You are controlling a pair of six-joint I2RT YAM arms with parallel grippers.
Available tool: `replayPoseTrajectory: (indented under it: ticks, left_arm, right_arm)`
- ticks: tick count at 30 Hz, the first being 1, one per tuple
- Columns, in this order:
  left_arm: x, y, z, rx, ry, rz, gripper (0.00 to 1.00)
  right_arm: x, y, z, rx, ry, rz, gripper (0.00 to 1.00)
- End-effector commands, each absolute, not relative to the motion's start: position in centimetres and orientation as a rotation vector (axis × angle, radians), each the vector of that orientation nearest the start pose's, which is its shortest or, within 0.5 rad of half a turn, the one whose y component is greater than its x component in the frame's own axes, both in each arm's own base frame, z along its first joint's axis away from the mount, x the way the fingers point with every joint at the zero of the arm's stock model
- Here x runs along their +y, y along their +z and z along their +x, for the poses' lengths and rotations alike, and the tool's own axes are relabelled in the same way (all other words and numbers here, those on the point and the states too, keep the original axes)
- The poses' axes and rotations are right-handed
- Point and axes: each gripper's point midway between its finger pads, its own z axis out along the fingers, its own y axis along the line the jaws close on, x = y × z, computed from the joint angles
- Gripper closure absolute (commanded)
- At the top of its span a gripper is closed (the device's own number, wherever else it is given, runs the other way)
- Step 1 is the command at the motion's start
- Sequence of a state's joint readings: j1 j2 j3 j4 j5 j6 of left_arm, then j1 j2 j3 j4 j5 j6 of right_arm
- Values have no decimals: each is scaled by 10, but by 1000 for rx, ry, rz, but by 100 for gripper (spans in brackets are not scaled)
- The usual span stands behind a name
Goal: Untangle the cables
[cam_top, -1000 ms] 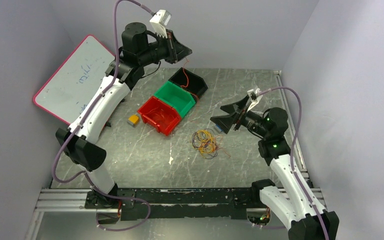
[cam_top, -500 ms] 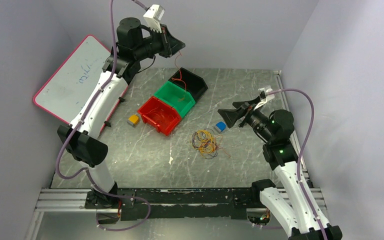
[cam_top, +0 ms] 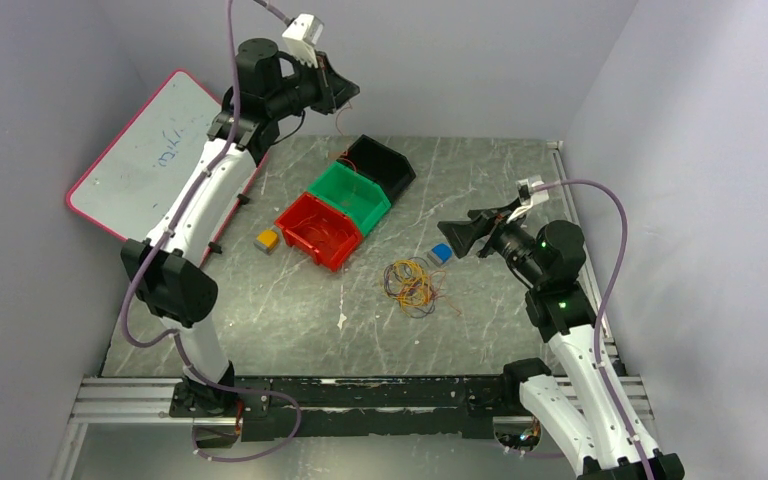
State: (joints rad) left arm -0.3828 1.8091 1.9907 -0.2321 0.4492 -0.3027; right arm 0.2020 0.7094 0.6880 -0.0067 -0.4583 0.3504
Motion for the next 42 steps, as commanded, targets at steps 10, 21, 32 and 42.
replayPoseTrajectory:
  ticks: [10, 21, 32, 42]
  left_arm:
    - [-284, 326, 500, 1761, -820, 429, 93]
    - [-272, 248, 498, 1933, -761, 354, 93]
    - [-279, 182, 519, 2044, -734, 374, 93]
    - [-268, 125, 521, 2181, -643, 369, 87]
  right_arm:
    - [143, 281, 268, 1668, 751, -255, 9]
    - [144, 271, 268, 1688, 758, -260, 9]
    - [142, 262, 266, 1713, 745, -262, 9]
    - [146, 261, 265, 1715, 773, -258, 9]
